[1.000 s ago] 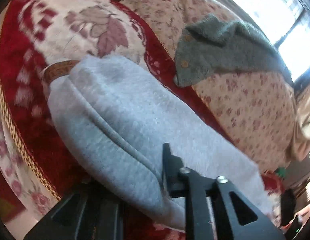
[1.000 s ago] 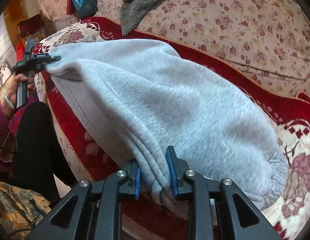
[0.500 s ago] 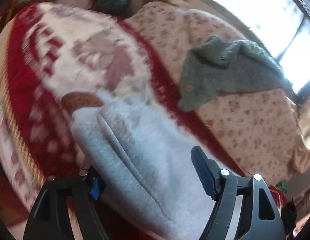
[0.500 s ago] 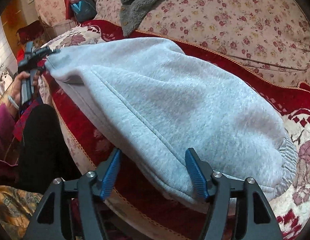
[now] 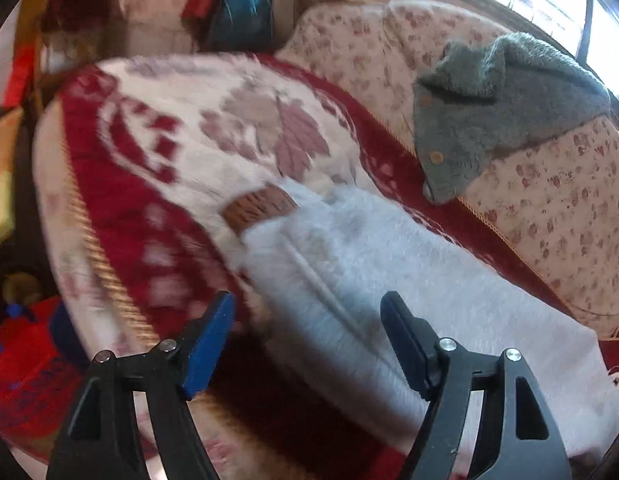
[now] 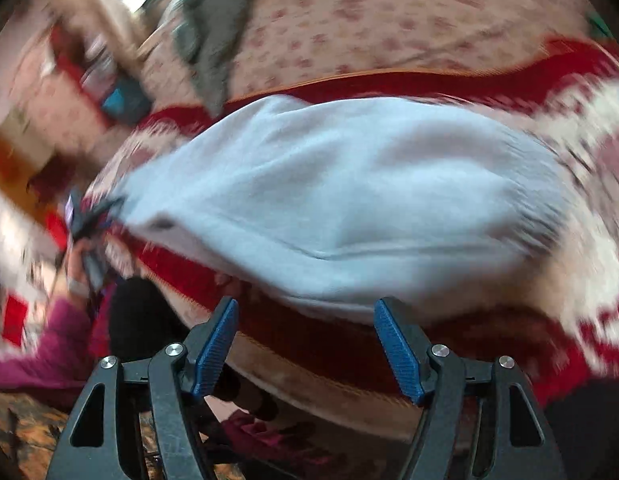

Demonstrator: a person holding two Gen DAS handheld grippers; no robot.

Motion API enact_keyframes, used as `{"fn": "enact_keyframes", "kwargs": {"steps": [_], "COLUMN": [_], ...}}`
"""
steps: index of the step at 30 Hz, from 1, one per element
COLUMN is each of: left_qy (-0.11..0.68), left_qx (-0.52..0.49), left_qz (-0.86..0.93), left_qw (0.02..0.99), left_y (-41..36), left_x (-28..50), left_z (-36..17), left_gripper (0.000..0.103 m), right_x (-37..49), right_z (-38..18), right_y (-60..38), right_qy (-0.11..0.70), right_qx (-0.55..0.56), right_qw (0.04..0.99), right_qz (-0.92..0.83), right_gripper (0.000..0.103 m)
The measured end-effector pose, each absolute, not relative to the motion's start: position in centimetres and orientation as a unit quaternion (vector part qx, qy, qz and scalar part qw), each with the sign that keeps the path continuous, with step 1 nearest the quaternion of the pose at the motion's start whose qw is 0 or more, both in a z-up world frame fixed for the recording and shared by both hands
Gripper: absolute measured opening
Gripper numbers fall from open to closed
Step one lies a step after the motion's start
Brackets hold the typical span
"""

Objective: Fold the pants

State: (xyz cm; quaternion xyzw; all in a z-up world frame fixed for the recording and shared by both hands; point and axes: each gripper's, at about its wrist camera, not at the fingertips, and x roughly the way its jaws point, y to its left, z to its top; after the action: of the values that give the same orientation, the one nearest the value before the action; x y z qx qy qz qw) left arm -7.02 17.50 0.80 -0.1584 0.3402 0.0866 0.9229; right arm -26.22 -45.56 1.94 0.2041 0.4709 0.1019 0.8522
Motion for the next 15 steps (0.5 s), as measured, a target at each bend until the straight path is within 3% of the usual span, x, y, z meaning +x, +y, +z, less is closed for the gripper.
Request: {"fn": "enact_keyframes", "kwargs": {"steps": [5,11,13,15], "left_qy": [0.303,0.326,0.339,0.345], "left_qx": [-0.145,-0.120,-0.107,-0.079], "left_qz": [0.040,-0.097,-0.144,-0.186], "left_qw": [0.941,0.933,0.923,0.916], "left_y": [14.4,5.3,1.7,-2.0], "left_x": [-10.6,-12.5,-12.5,-12.8], "left_z": [4.9,5.7,5.0,4.3], "left_gripper": [0.087,0.088,0.088,0.088], "right_x": [-26.7,-24.8,-24.3,-23.8], "right_z": [-0.6,-3.7,-4.5,-4.6], "right_y": [-51.1,-53.1,-53.5,-53.9], "right_qy": [0.450,0.408,0.394,0.386], "right_qx": [0.368,0.479,0.504,0.495], "right_qw": [0.811,0.773,0.765,0.776], "right_qz": [0.072,0.075,0.072,0.064], "right_gripper": [0.084,0.086,0.079,0.059]}}
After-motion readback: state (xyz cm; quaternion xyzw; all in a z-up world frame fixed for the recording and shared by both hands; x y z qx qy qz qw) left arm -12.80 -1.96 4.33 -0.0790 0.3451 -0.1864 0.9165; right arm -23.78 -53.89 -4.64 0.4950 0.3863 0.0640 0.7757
